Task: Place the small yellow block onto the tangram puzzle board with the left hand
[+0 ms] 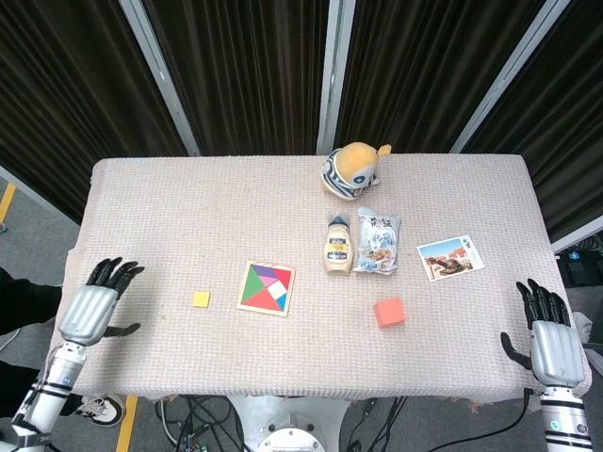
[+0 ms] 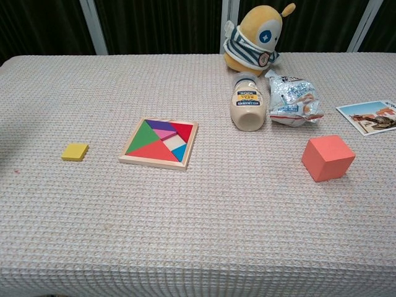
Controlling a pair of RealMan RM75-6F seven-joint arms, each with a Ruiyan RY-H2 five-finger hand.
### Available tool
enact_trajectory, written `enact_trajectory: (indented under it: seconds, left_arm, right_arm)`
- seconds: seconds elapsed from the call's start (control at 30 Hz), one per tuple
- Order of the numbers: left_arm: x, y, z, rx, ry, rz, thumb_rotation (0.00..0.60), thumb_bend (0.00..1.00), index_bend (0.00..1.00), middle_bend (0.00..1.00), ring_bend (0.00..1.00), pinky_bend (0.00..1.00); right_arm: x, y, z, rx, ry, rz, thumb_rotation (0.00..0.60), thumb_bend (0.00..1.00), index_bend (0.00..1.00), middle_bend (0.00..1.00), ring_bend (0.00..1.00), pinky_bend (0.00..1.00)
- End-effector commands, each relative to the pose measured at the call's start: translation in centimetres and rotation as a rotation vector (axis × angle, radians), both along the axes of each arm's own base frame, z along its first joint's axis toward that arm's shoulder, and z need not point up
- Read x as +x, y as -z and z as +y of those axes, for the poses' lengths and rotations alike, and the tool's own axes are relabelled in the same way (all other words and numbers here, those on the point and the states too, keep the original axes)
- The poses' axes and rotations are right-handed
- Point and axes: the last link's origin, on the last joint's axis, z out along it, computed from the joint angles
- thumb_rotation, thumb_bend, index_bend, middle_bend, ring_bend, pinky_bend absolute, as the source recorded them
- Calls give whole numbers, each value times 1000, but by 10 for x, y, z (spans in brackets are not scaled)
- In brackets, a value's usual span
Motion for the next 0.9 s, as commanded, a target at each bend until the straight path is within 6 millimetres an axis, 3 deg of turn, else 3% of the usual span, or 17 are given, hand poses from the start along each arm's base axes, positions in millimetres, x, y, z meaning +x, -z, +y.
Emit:
enact_trajectory:
  seconds: [0.03,0.43,0.9]
  left_arm:
    - [6,12,8,-33,10,-13,600,52,151,100,0,0]
    - [19,43,37,-143,-14,-81,600,59,171,100,0,0]
    - [25,73,56,-223,-41,-98,600,61,229,100,0,0]
  right_arm:
    - [0,-1,0,-8,-1,19,600,250,0,0,0,0]
    - [0,5,0,6,-1,39,600,252,0,0,0,0]
    - [-2,4,0,5,5,35,600,253,0,0,0,0]
